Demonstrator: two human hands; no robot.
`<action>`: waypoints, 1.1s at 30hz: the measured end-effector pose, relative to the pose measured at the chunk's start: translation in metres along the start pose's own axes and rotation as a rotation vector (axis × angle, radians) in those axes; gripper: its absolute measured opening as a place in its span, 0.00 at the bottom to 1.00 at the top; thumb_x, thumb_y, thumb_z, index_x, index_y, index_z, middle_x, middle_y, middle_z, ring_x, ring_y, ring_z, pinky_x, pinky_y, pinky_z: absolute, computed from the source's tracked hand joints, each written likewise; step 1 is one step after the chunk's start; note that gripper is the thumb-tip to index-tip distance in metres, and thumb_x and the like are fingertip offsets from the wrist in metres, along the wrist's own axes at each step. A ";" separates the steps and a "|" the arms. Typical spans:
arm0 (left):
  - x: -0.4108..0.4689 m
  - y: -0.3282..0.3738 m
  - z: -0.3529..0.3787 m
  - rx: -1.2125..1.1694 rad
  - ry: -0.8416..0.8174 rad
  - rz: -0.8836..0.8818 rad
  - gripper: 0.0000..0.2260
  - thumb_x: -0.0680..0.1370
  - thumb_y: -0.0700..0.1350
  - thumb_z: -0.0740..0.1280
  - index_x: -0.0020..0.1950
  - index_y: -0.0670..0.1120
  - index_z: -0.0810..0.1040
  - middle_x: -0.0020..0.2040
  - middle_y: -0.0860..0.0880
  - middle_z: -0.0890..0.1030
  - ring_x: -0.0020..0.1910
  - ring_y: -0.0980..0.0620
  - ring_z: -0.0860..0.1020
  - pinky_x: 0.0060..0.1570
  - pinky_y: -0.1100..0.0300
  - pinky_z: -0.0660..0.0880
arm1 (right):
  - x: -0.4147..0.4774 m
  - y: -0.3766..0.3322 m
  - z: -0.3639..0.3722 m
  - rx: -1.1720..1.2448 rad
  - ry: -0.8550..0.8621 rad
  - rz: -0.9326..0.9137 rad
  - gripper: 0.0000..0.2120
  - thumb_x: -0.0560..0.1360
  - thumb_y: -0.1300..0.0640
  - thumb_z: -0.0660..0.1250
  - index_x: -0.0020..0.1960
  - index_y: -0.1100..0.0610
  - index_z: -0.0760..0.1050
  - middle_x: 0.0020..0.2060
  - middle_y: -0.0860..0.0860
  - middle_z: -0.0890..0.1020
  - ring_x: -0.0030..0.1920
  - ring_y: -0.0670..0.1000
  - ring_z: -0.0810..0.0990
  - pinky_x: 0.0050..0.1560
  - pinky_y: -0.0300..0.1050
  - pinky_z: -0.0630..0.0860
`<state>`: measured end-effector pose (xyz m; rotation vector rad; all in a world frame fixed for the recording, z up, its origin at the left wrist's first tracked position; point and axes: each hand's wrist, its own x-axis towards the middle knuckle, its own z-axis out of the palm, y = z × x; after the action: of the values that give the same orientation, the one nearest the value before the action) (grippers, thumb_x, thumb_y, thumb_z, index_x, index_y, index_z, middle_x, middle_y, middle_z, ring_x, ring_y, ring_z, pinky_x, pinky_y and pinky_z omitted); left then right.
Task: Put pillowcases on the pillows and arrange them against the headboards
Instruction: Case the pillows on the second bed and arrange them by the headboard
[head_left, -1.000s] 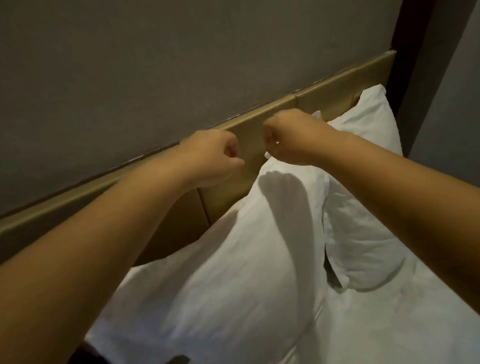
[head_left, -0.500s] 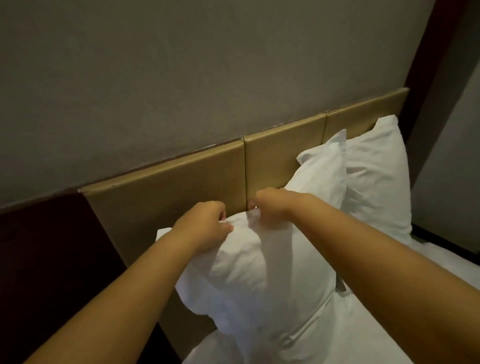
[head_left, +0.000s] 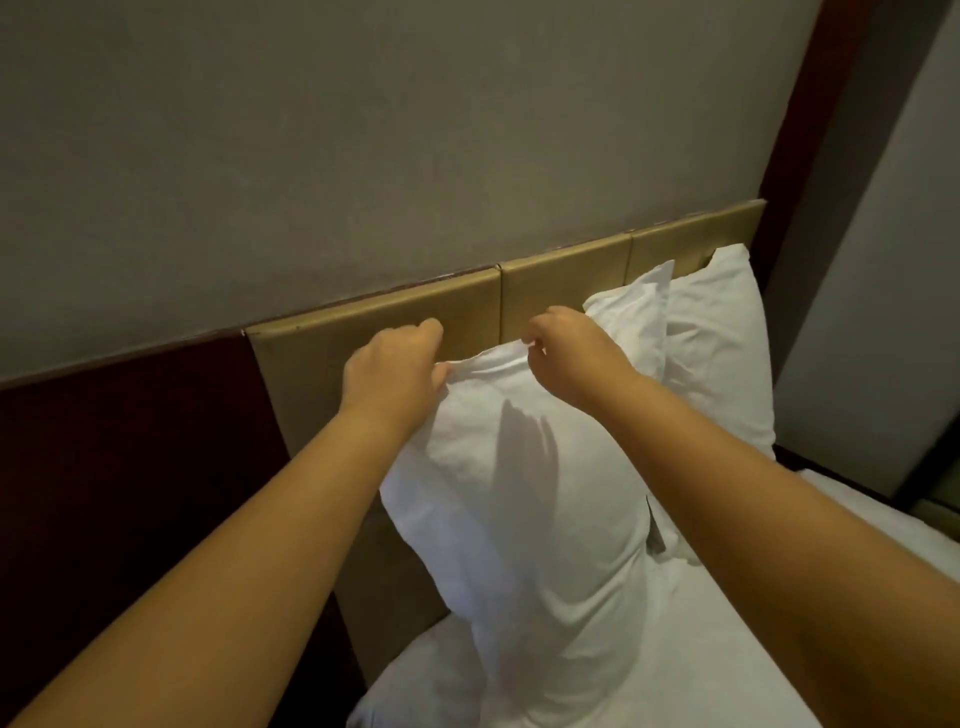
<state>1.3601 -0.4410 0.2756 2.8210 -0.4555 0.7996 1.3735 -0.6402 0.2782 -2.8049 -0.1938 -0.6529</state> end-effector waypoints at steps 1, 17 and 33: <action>-0.009 -0.003 -0.006 0.017 0.068 0.016 0.10 0.77 0.53 0.66 0.46 0.49 0.70 0.43 0.48 0.77 0.41 0.48 0.72 0.35 0.59 0.66 | -0.021 -0.003 0.003 0.039 0.007 0.022 0.11 0.77 0.61 0.61 0.55 0.57 0.80 0.52 0.53 0.79 0.51 0.54 0.78 0.55 0.47 0.78; -0.325 -0.014 0.096 -0.151 -0.726 -0.301 0.07 0.75 0.45 0.62 0.52 0.47 0.74 0.52 0.46 0.77 0.55 0.43 0.71 0.52 0.51 0.69 | -0.388 -0.021 0.161 0.090 -0.781 0.687 0.14 0.74 0.63 0.59 0.56 0.62 0.77 0.54 0.56 0.78 0.53 0.57 0.78 0.52 0.48 0.76; -0.388 0.056 0.224 0.146 -1.318 -0.383 0.16 0.79 0.49 0.58 0.66 0.48 0.69 0.66 0.45 0.71 0.64 0.43 0.67 0.61 0.52 0.65 | -0.393 0.069 0.233 0.090 -1.101 0.341 0.16 0.77 0.60 0.58 0.63 0.60 0.72 0.58 0.57 0.74 0.58 0.58 0.74 0.56 0.49 0.74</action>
<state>1.1357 -0.4548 -0.1158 2.9914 0.0464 -1.2077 1.1328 -0.6706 -0.1151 -2.6710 0.0685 0.9693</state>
